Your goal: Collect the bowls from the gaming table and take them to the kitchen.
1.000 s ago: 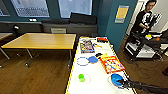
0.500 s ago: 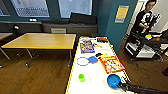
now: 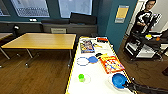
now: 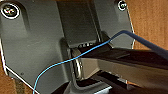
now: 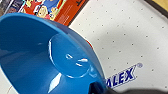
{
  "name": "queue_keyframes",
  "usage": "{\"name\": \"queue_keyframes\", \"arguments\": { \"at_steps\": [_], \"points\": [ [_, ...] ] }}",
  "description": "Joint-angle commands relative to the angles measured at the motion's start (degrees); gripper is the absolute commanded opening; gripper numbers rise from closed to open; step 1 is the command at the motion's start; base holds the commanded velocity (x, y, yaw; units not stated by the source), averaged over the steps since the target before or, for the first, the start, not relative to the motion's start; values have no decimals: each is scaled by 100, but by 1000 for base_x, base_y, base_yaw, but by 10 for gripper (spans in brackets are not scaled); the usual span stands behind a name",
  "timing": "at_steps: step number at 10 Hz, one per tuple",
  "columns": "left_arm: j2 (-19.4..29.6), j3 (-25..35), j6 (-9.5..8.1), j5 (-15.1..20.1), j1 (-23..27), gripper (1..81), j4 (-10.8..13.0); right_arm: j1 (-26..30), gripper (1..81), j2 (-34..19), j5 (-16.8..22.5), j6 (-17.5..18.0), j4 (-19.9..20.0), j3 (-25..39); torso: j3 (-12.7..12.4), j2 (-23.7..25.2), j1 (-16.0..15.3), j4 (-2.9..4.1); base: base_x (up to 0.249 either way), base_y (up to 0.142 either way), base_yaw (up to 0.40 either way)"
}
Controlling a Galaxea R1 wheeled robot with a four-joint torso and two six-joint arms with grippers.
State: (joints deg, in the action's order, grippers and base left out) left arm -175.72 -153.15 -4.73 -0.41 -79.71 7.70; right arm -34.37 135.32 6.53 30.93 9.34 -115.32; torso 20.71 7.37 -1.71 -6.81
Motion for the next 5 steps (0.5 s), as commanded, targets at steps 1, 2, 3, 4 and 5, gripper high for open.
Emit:
{"name": "queue_keyframes", "arguments": {
  "at_steps": [1, 2, 3, 4, 5],
  "points": [
    [-52, 57, -2, 331, 215, 811, -6, 848, 10, -2659, 303, -43, -421, 2273, 0, 0, 0, 0, 0, 0, 0],
    [-52, 66, 7, 331, 215, 811, -6, 744, 10, -3170, 548, -52, -685, 2714, 0, 0, 0, 0, 0, 0, 0],
    [-61, 66, 16, 331, 215, 811, 11, 498, 10, -3687, 708, -78, -758, 3125, 0, 0, 0, 0, 0, 0, 0],
    [-52, 57, 25, 331, 215, 811, 12, 114, 10, -4092, 709, -276, -853, 3486, 0, 0, 0, 0, 0, 0, 0],
    [-43, 39, 33, 323, 215, 811, 21, -274, 10, -4446, 630, -542, -889, 3840, 0, 0, 0, 0, 0, 0, 0]
  ]
}}
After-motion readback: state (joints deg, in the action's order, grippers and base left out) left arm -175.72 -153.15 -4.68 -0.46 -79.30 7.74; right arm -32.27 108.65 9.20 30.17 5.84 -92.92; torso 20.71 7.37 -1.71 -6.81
